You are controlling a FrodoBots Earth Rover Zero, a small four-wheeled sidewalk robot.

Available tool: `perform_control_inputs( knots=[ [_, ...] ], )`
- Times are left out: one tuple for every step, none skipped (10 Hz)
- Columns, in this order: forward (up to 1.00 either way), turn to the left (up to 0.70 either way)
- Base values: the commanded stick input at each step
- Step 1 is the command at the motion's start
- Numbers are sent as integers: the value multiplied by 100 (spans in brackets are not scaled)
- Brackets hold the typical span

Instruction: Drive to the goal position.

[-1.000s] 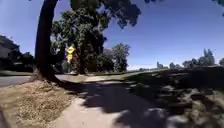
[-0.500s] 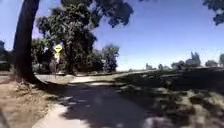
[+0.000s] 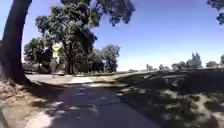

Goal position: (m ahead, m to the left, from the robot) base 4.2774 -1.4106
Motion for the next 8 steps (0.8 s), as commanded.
perform_control_inputs(
  knots=[
    [85,0],
    [53,0],
    [20,0],
    [0,0],
    [0,0],
    [0,0],
    [0,0],
    [0,0]
  ],
)
